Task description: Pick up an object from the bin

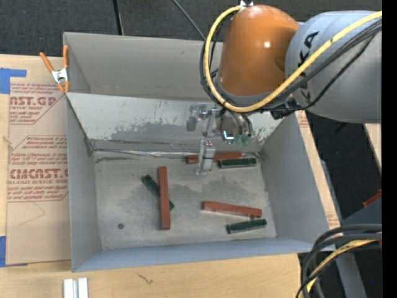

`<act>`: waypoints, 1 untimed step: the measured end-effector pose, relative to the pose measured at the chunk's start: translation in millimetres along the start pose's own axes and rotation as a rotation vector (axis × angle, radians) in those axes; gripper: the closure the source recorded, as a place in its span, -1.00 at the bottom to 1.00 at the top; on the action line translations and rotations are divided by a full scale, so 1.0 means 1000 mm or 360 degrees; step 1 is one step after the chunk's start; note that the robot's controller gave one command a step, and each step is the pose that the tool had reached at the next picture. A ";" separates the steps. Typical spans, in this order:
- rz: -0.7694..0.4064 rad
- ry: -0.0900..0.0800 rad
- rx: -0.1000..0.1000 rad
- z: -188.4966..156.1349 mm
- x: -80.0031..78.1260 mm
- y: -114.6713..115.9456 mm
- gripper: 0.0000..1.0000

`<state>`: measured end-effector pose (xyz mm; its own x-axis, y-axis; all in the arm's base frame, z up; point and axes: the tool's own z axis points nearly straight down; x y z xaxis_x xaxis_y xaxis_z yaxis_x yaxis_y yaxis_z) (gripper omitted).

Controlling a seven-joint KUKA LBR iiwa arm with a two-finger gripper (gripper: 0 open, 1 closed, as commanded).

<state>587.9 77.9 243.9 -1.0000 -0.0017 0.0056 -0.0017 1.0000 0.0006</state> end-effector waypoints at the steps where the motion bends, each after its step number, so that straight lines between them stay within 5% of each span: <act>1: 0.0001 -0.0013 -0.0001 -0.005 -0.001 0.000 -1.00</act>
Offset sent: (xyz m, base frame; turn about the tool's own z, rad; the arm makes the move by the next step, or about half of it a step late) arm 0.0002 -0.0496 -0.1359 -0.3001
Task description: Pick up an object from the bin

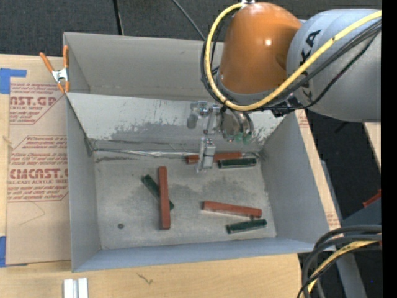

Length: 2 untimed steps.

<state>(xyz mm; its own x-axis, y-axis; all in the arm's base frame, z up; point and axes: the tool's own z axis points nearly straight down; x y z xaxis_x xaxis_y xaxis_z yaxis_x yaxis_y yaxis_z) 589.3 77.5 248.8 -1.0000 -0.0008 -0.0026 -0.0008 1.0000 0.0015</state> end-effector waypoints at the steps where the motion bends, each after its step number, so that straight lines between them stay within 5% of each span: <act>1: -0.0141 -0.0007 0.0001 0.038 0.000 -0.013 -1.00; 2: -0.0203 -0.0010 0.0001 0.059 0.002 -0.021 -1.00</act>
Offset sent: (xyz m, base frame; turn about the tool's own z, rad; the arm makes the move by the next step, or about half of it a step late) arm -0.0182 -0.0514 -0.1362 -0.2435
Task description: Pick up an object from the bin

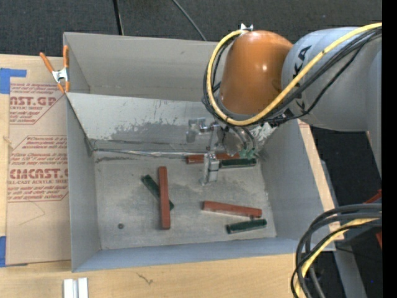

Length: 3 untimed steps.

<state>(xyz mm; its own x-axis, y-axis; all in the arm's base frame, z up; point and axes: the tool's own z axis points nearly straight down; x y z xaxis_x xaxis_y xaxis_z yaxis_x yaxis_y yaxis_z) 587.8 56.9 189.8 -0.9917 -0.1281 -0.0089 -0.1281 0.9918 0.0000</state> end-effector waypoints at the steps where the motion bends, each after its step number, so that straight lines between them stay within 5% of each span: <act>1: -0.0026 0.0021 -0.0001 0.024 0.012 -0.005 -1.00; 2: -0.0222 0.0006 -0.0002 0.042 0.014 -0.059 -1.00; 3: -0.0128 0.0006 0.0003 0.095 0.014 -0.081 -1.00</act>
Offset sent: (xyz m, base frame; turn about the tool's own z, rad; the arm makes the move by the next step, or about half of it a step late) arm -0.0064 -0.0810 -0.0537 -0.1537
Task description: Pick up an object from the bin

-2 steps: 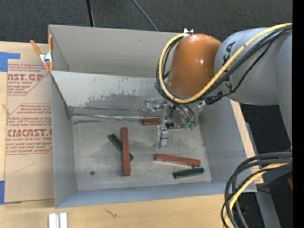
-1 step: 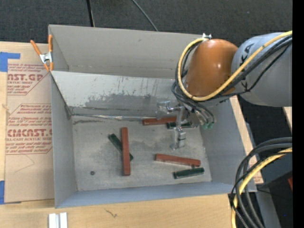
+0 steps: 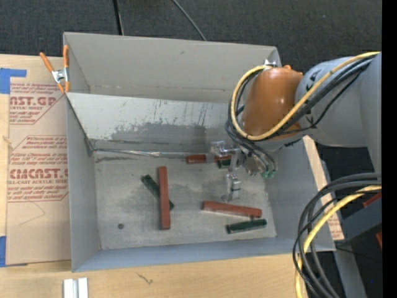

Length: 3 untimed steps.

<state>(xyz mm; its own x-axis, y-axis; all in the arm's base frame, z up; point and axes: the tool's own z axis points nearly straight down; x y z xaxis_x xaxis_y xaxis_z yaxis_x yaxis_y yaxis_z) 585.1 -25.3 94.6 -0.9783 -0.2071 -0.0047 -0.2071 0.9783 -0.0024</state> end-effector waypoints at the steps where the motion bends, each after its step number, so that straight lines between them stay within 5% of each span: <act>1: -0.0100 0.0003 -0.0007 0.023 0.008 -0.001 -1.00; 2: -0.0062 0.0000 -0.0003 0.024 0.046 0.037 -1.00; 3: -0.0042 0.0005 -0.0011 0.024 0.064 0.018 -1.00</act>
Offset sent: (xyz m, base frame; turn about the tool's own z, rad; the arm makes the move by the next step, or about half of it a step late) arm -0.0709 0.0414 -0.0246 -0.0330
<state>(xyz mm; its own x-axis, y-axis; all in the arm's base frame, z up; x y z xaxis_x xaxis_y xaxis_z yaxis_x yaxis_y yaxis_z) 518.8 -21.0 69.8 -0.9725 -0.2329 -0.0019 -0.2329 0.9725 0.0047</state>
